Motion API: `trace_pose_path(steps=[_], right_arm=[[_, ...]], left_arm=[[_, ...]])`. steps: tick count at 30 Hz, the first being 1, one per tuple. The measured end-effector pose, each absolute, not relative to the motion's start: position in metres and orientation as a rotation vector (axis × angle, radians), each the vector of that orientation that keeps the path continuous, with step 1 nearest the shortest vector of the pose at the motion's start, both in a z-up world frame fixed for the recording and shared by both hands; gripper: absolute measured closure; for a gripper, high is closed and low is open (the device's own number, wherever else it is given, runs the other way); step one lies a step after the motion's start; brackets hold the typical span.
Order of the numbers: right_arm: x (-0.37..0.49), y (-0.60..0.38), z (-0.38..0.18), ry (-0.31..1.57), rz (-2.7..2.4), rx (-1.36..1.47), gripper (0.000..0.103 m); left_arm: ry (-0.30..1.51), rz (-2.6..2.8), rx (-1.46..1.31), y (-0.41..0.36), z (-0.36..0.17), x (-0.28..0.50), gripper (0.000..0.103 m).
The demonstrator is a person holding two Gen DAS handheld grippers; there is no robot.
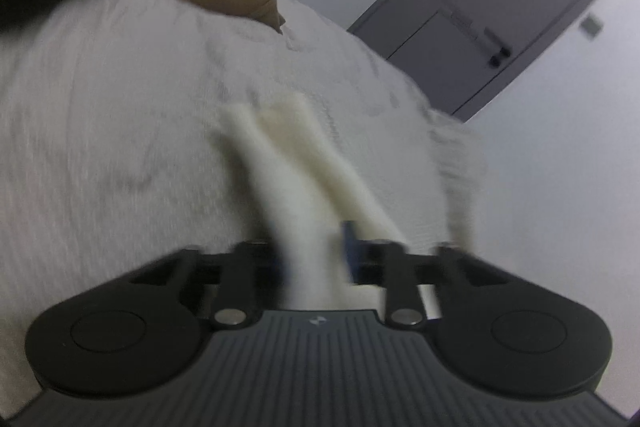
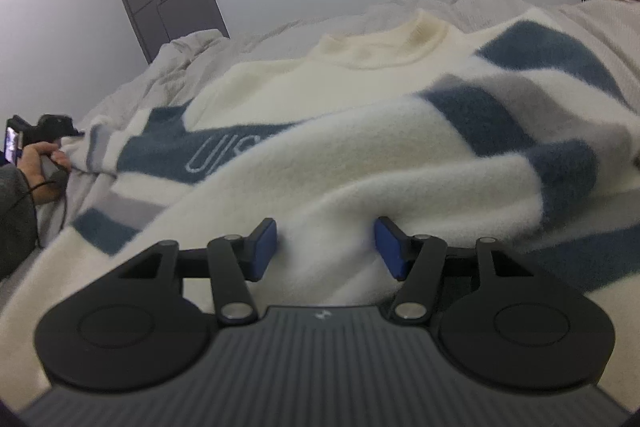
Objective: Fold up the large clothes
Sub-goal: 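Grasp the sleeve cuff with the left gripper and lift it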
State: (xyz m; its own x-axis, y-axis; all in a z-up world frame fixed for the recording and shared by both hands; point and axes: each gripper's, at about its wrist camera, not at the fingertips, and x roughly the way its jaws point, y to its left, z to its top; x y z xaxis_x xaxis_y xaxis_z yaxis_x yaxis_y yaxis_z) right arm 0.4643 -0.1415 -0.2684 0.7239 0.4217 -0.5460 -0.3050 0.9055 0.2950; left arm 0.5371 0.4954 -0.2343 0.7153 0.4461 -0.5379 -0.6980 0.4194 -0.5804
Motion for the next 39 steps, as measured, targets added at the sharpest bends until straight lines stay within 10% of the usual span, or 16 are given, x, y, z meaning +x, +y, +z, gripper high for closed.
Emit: trace_pose_path(steps=[28, 39], right_arm=[[0.407, -0.198, -0.221, 0.546, 0.484, 0.2, 0.046], [0.379, -0.266, -0.189, 0.465, 0.411, 0.356, 0.045]], left_arm=[[0.188, 0.243, -0.257, 0.178, 0.071, 0.522, 0.093], [0.245, -0.007, -0.172, -0.007, 0.067, 0.458, 0.093]])
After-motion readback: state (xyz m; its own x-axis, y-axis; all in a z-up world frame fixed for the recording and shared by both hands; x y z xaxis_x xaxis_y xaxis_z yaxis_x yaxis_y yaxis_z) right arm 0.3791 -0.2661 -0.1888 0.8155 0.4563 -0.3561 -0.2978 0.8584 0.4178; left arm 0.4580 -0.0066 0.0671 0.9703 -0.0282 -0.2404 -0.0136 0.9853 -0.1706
